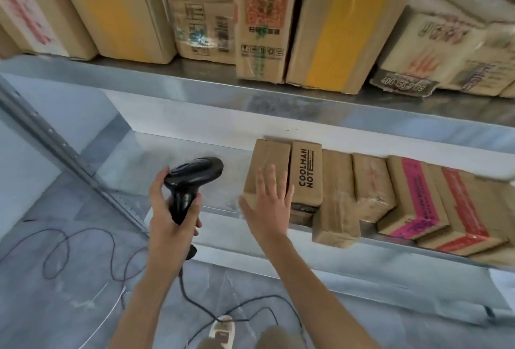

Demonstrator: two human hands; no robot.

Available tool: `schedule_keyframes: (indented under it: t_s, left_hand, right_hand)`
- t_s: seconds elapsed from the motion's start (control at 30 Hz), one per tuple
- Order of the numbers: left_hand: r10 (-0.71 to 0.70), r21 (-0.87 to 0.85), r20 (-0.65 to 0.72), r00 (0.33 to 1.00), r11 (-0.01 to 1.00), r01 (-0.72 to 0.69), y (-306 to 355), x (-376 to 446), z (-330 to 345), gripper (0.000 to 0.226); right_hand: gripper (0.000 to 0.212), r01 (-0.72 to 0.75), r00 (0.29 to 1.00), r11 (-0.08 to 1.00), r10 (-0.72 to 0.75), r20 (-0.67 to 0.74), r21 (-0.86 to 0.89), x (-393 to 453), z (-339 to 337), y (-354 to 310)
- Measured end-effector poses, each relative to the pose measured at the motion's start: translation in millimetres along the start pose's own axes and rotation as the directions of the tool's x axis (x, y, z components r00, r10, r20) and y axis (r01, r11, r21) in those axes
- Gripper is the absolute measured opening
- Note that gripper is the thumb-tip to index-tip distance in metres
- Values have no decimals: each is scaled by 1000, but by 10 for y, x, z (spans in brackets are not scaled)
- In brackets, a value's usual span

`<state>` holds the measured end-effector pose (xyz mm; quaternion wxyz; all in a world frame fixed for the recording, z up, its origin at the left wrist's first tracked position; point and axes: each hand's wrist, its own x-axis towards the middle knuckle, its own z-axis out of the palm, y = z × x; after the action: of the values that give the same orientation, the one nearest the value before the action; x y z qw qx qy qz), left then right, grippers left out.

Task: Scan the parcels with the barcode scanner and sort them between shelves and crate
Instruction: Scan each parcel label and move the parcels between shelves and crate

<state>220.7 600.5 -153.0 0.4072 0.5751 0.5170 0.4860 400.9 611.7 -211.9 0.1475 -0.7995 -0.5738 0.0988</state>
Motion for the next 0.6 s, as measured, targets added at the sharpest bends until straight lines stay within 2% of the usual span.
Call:
schedule_keyframes:
  t_s: [0.13,0.27,0.47,0.6]
  left_hand:
    - [-7,-41,58,998,999,9,-150,239,-94,67]
    - [-15,-78,132,991,997,25,-248,376,-68,66]
    - [-18,-102,146,989,994,33,-324,483,-25,65]
    - [-34,-127,148,988,990,53,-354,561,-20,65]
  right_hand:
    - [80,-62,997,987,68,35,-147,261,158,-130]
    - [81,-99,994,970,108,28,-221,346,251,-164]
    - [77,-71,997,981,71,-6,-181,287,322,-224]
    - [60,-118,991,974,103,-86,-194,283,361,-171]
